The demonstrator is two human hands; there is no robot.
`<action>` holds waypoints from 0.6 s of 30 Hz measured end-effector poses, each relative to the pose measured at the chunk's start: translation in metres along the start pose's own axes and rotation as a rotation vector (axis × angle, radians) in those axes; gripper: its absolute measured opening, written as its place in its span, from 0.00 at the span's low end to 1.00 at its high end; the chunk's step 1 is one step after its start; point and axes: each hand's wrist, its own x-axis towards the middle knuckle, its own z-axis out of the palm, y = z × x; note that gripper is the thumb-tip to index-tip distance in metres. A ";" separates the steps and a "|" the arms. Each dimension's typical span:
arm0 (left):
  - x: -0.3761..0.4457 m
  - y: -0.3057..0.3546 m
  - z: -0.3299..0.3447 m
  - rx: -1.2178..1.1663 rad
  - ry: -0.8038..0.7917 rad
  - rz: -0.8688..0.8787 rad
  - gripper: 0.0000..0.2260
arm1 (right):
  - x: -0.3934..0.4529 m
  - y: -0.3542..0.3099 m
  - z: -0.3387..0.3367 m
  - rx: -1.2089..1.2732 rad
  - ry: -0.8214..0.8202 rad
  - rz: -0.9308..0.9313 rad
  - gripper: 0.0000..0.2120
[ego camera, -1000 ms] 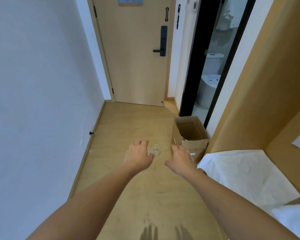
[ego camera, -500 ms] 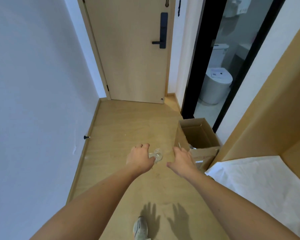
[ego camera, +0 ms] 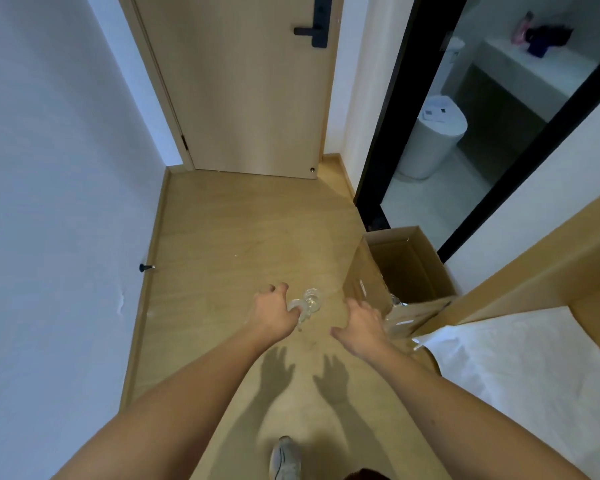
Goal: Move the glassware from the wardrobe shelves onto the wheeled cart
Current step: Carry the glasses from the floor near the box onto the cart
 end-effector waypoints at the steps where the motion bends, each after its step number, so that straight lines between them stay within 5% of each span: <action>1: 0.008 -0.004 0.000 -0.004 -0.011 -0.006 0.28 | 0.007 -0.002 0.001 -0.009 -0.008 0.010 0.34; 18: 0.144 0.005 0.027 -0.071 -0.070 -0.153 0.28 | 0.176 0.007 -0.001 -0.057 -0.177 -0.035 0.31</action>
